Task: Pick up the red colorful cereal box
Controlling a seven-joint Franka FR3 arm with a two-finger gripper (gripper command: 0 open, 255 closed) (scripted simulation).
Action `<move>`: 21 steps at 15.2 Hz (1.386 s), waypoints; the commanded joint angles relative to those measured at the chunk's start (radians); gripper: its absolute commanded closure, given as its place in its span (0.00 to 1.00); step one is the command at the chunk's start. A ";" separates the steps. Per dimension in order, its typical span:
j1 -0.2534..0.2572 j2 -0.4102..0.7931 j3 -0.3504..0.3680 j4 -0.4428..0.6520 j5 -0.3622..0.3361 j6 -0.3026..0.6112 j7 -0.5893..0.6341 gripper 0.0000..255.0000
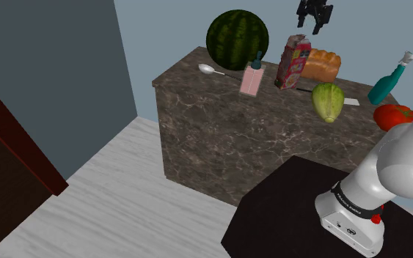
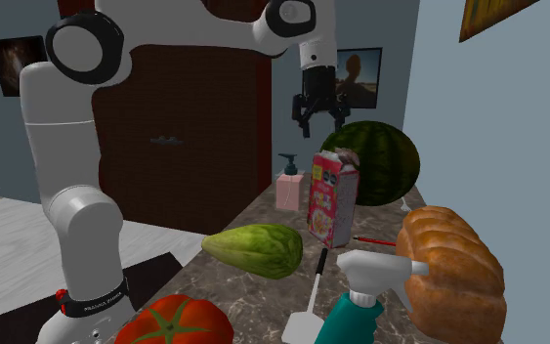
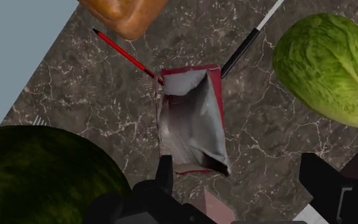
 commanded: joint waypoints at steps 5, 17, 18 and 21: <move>-0.019 0.097 -0.011 0.070 0.042 0.025 -0.124 0.00; -0.014 0.078 -0.008 -0.013 0.031 0.091 -0.109 1.00; -0.014 0.078 -0.008 -0.013 0.030 0.091 -0.109 1.00; -0.014 0.079 -0.008 -0.011 0.031 0.090 -0.109 1.00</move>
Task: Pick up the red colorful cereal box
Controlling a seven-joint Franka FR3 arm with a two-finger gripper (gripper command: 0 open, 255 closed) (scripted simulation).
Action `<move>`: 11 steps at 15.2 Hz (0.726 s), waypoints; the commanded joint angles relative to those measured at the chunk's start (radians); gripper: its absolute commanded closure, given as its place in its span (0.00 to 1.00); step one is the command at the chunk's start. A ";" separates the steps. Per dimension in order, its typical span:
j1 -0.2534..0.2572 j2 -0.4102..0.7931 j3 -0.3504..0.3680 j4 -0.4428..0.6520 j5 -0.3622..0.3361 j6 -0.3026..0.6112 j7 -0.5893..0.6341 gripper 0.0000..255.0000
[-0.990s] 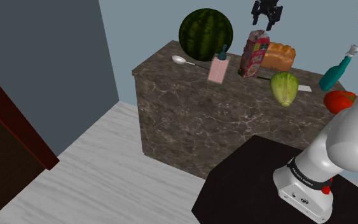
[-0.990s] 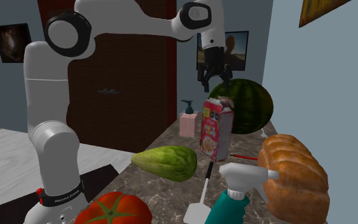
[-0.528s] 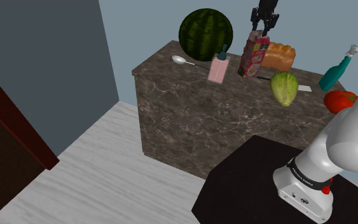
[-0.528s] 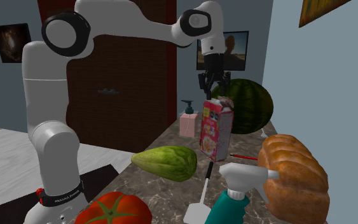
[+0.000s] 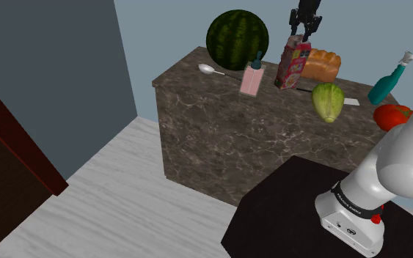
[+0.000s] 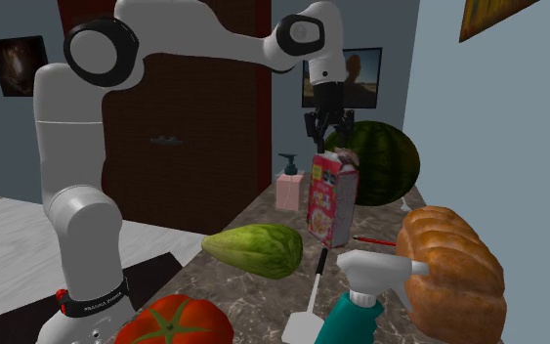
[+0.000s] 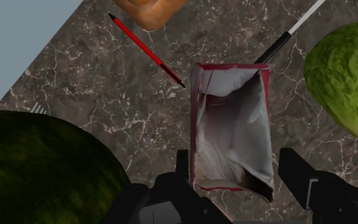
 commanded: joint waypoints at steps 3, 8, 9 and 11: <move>-0.003 0.012 -0.002 0.053 0.007 -0.042 -0.009 1.00; -0.012 0.038 -0.006 0.149 0.022 -0.116 -0.028 1.00; -0.014 0.044 -0.007 0.170 0.025 -0.131 -0.032 1.00; -0.019 0.058 -0.009 0.214 0.033 -0.162 -0.041 1.00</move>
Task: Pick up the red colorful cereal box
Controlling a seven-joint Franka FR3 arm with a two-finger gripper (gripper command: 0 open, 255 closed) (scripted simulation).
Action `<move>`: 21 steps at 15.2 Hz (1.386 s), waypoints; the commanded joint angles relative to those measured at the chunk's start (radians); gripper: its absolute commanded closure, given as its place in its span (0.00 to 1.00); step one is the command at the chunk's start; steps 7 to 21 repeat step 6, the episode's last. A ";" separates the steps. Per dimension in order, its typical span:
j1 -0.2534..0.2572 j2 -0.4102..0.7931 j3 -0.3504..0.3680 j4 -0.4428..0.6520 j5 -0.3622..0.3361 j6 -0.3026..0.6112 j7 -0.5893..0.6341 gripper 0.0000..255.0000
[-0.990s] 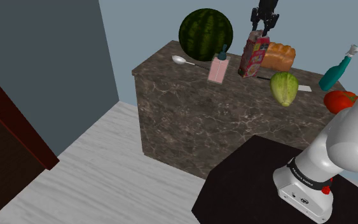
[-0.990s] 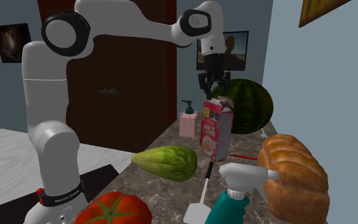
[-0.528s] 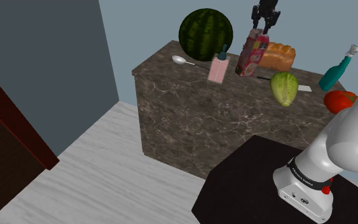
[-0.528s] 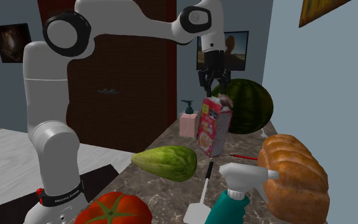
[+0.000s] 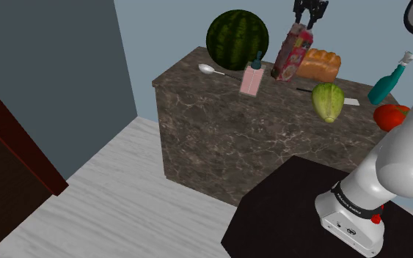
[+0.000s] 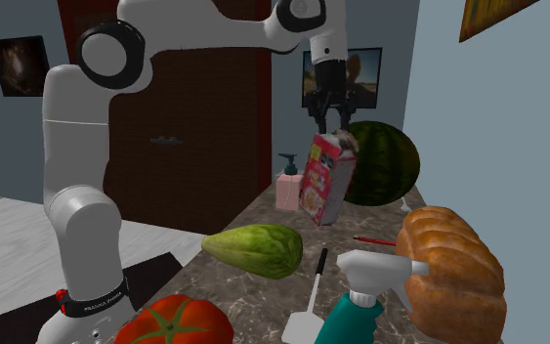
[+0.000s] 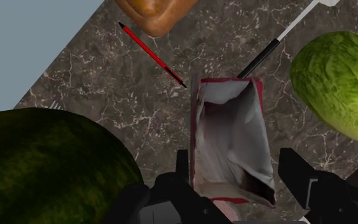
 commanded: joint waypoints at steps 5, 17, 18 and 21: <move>-0.017 0.035 -0.006 0.119 0.021 -0.085 -0.025 1.00; -0.017 0.035 -0.006 0.119 0.021 -0.085 -0.025 1.00; -0.017 0.035 -0.006 0.119 0.021 -0.085 -0.025 1.00; -0.017 0.035 -0.006 0.119 0.021 -0.085 -0.025 1.00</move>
